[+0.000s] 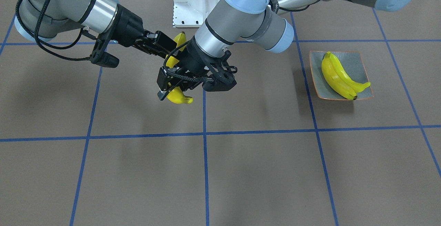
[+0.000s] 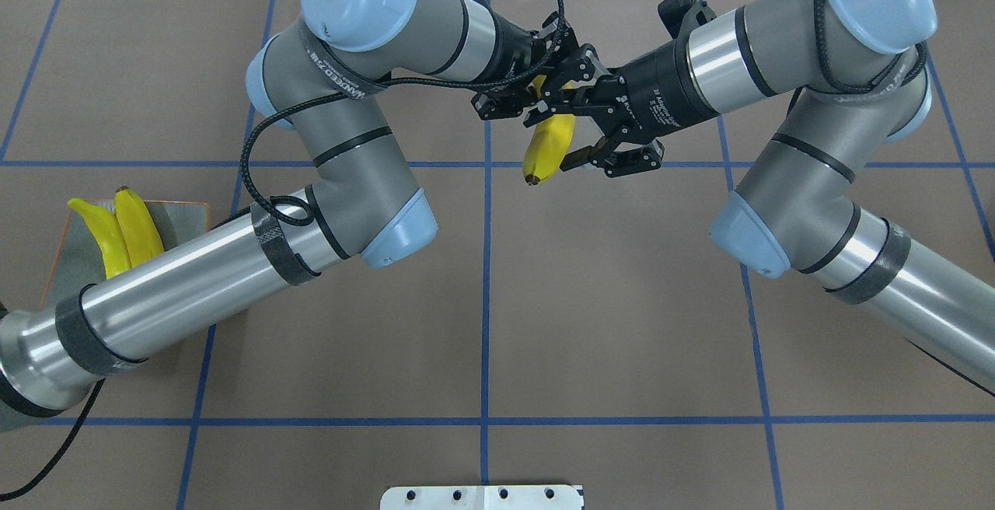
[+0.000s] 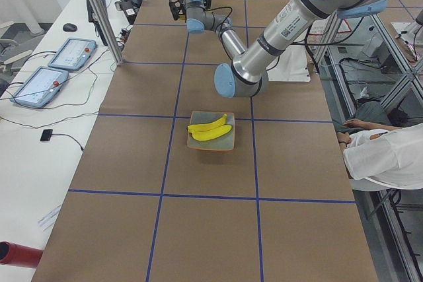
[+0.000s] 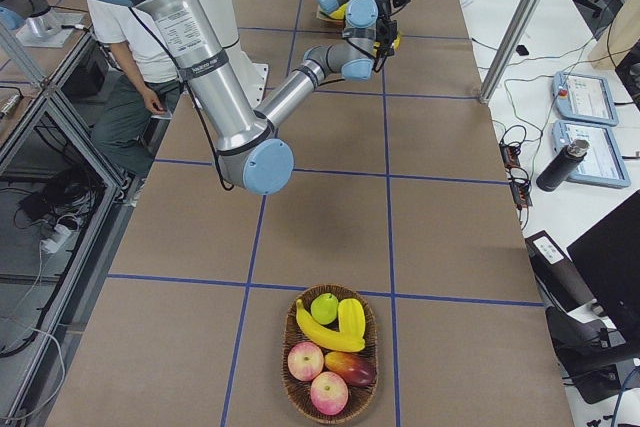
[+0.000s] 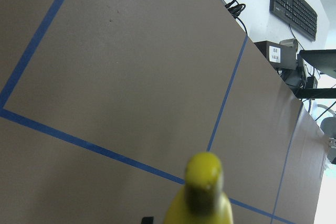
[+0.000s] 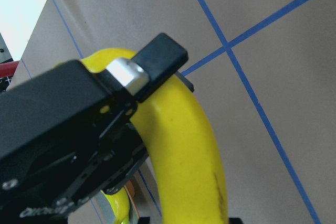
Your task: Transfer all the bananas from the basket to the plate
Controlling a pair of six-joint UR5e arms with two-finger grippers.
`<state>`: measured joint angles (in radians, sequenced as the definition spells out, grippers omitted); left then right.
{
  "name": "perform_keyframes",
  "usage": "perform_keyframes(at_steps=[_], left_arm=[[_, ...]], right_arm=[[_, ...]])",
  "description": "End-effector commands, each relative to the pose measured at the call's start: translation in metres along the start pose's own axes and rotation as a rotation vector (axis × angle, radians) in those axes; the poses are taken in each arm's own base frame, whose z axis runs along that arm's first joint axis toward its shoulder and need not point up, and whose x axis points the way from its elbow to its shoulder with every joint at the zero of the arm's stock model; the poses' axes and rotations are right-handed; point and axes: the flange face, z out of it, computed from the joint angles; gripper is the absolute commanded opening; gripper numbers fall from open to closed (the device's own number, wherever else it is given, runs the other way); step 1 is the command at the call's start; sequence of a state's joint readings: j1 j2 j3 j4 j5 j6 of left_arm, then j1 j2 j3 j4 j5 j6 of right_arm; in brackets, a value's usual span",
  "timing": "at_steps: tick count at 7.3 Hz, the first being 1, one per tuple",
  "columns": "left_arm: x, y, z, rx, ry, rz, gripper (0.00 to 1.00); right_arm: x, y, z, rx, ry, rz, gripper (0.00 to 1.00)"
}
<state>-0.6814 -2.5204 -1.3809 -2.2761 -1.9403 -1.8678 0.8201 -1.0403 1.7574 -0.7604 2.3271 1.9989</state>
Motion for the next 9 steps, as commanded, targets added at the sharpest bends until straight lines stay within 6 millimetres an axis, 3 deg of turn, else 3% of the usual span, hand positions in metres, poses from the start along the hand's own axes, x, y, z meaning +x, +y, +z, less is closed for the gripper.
perform_keyframes(at_steps=[1,3,4,5,6,7,8,9], left_arm=[[-0.015,-0.009,-0.001,0.008,-0.012,-0.001,0.00],[-0.074,-0.020,-0.024,0.020,-0.048,-0.016,0.00],[-0.133,-0.026,-0.060,0.034,-0.069,-0.019,0.00],[-0.174,-0.032,-0.103,0.049,-0.079,-0.018,0.00],[-0.199,-0.042,-0.124,0.076,-0.115,-0.039,0.00],[-0.209,-0.057,-0.143,0.117,-0.172,-0.048,0.00],[-0.221,-0.055,-0.160,0.120,-0.270,0.026,0.00],[-0.231,-0.052,-0.171,0.132,-0.382,0.065,0.00]], right_arm=[[0.020,-0.003,-0.024,0.000,-0.031,-0.028,1.00],[0.065,-0.029,-0.060,0.038,-0.062,-0.041,1.00],[0.070,-0.046,-0.079,0.089,-0.069,-0.038,1.00],[0.076,-0.064,-0.095,0.153,-0.075,-0.053,1.00],[0.101,-0.082,-0.118,0.219,-0.053,-0.114,1.00],[0.138,-0.101,-0.144,0.274,-0.004,-0.188,1.00],[0.171,-0.113,-0.161,0.311,0.046,-0.253,1.00],[0.189,-0.121,-0.173,0.336,0.075,-0.284,1.00]])
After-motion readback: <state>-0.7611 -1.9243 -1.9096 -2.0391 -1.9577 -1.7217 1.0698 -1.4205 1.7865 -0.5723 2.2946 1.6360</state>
